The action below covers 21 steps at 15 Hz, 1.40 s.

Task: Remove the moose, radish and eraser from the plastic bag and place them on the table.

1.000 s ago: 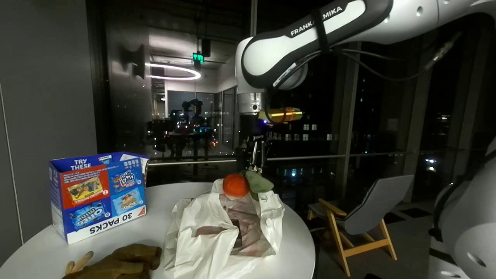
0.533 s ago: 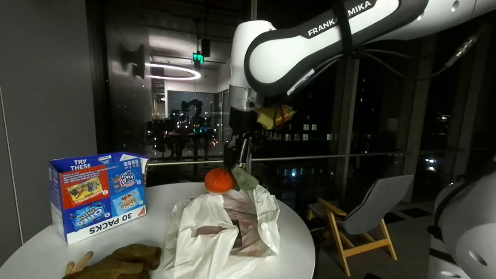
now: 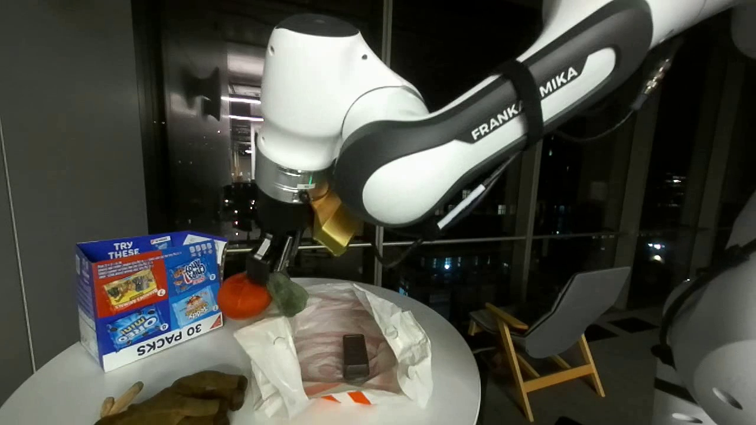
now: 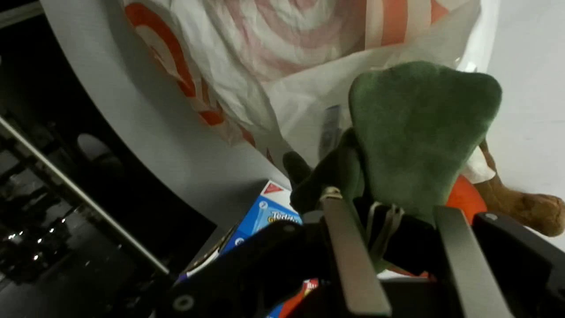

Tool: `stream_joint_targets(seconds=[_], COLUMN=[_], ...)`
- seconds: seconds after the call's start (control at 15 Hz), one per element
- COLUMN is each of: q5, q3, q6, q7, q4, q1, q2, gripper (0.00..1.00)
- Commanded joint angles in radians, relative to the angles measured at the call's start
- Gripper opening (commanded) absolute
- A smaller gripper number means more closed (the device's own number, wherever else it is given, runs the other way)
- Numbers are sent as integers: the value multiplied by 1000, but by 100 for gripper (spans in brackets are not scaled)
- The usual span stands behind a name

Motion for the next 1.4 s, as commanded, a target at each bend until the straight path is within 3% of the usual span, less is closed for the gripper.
stream_joint_targets(seconds=[0.0, 0.13, 0.47, 0.8, 0.87, 0.93, 1.07, 1.33], q5=[-277, -413, -582, -447, -416, -386, -392, -406], q3=[95, 68, -9, -77, -39, -41, -48, -64], q6=[53, 53, 59, 279, 273, 275, 245, 113], q7=[209, 325, 457, 314, 296, 270, 277, 344], q4=[84, 117, 200, 235, 244, 250, 263, 273], q1=[-77, -37, 60, 115, 78, 78, 83, 88], q2=[116, 181, 338, 432, 450, 464, 471, 437], gripper=[7, 7, 7, 7, 13, 36, 38, 67])
